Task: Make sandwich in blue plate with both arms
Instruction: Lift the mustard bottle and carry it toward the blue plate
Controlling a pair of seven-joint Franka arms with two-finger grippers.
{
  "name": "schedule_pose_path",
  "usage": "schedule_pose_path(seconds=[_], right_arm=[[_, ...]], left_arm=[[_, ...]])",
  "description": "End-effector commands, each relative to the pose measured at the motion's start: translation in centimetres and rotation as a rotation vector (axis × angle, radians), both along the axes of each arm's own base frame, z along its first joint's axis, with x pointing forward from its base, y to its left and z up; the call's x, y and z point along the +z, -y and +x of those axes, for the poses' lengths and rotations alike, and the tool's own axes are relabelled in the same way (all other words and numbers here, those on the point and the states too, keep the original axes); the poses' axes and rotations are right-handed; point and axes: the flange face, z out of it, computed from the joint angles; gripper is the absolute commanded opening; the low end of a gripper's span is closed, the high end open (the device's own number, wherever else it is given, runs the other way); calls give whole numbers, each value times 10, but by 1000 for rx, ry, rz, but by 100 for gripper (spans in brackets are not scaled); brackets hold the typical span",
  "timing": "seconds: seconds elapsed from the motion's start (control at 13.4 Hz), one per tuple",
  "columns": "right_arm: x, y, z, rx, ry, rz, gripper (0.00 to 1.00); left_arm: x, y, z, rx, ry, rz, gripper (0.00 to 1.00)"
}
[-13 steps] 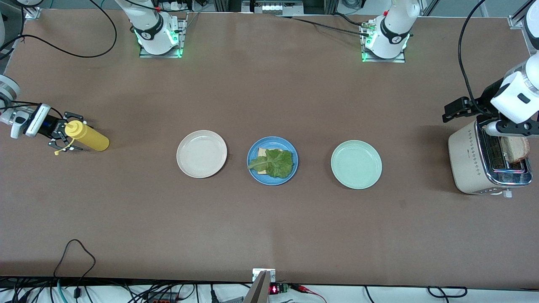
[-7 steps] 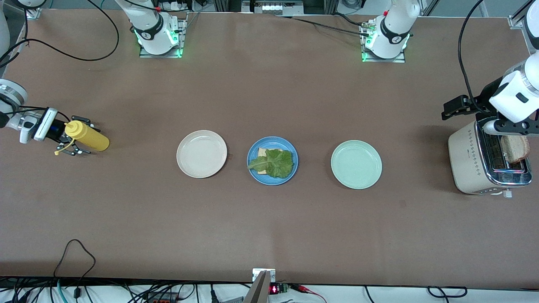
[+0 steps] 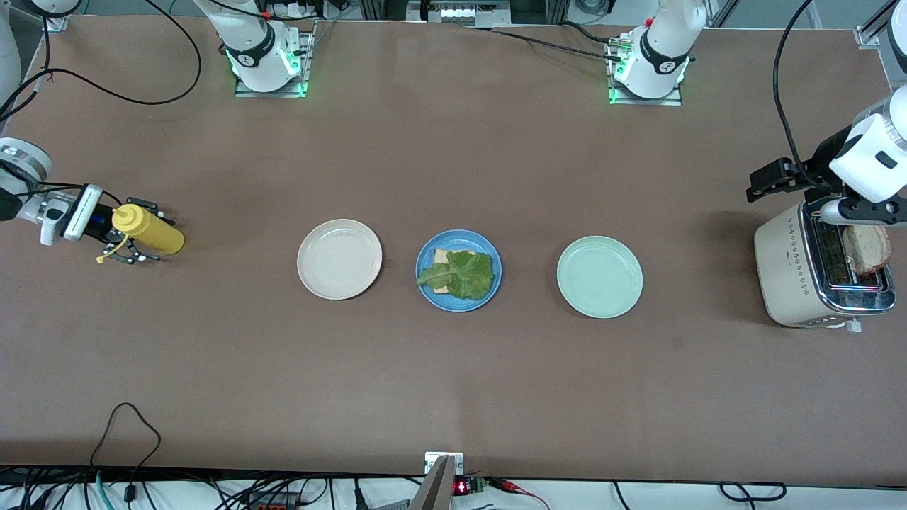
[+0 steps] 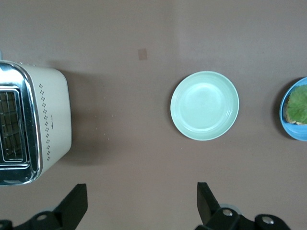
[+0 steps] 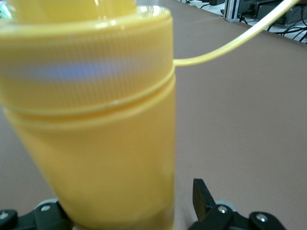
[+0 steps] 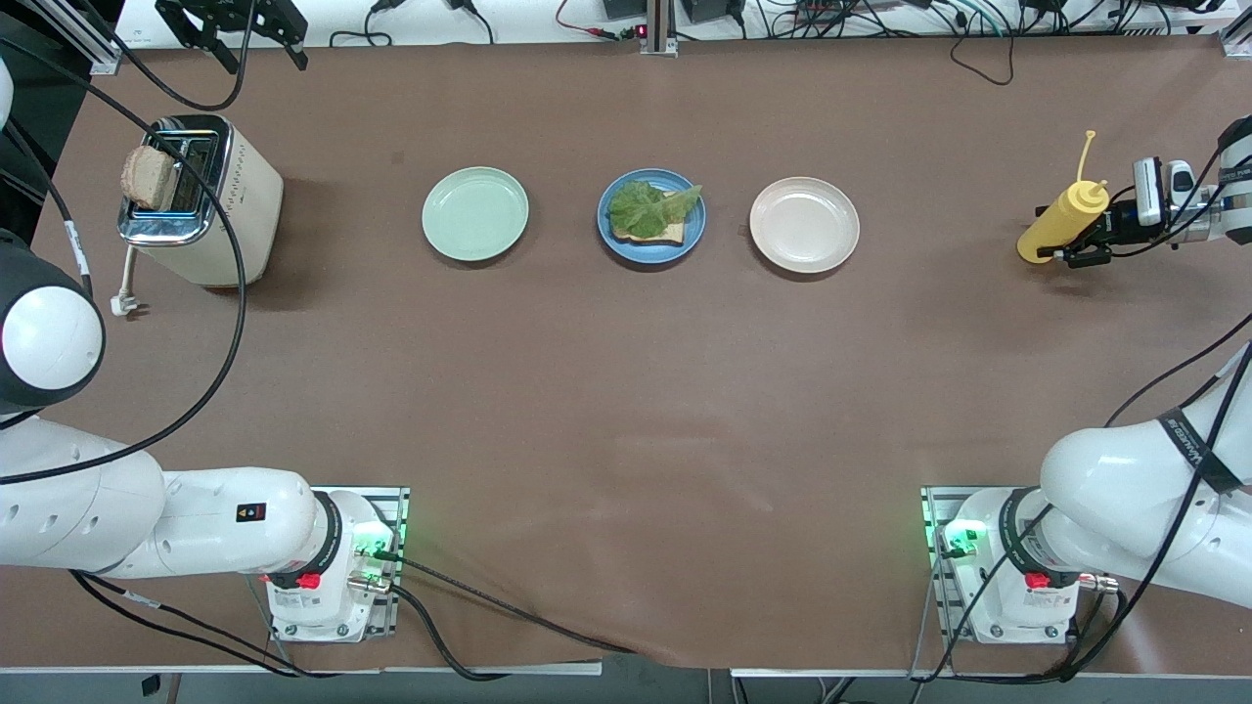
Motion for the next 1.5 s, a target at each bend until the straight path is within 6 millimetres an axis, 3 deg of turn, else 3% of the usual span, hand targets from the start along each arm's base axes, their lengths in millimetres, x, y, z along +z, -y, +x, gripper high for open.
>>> schedule_pose_path(seconds=[0.0, 0.15, 0.22, 0.3, 0.6, 0.82, 1.05, 1.42], right_arm=[[4, -19, 19, 12, 15, 2, 67], [5, -28, 26, 29, 16, -18, 23], [7, -31, 29, 34, 9, -31, 7], [12, -37, 34, 34, -5, -46, 3], [59, -74, 65, 75, -38, -144, 2], [104, -120, 87, 112, -86, -255, 2], [156, -190, 110, 121, -151, -375, 2], [214, -317, 120, 58, -287, -579, 3]], left_arm=[[7, 5, 0, 2, 27, 23, 100], [8, -1, -1, -1, 25, 23, 100], [7, -1, -1, 1, 23, 23, 100], [7, -2, -1, 4, 23, 23, 100], [7, -5, -1, 10, 23, 24, 100], [7, -3, -1, 14, 20, 24, 100], [8, -2, -1, 13, 21, 24, 100], [7, -1, -2, 11, 20, 24, 100]])
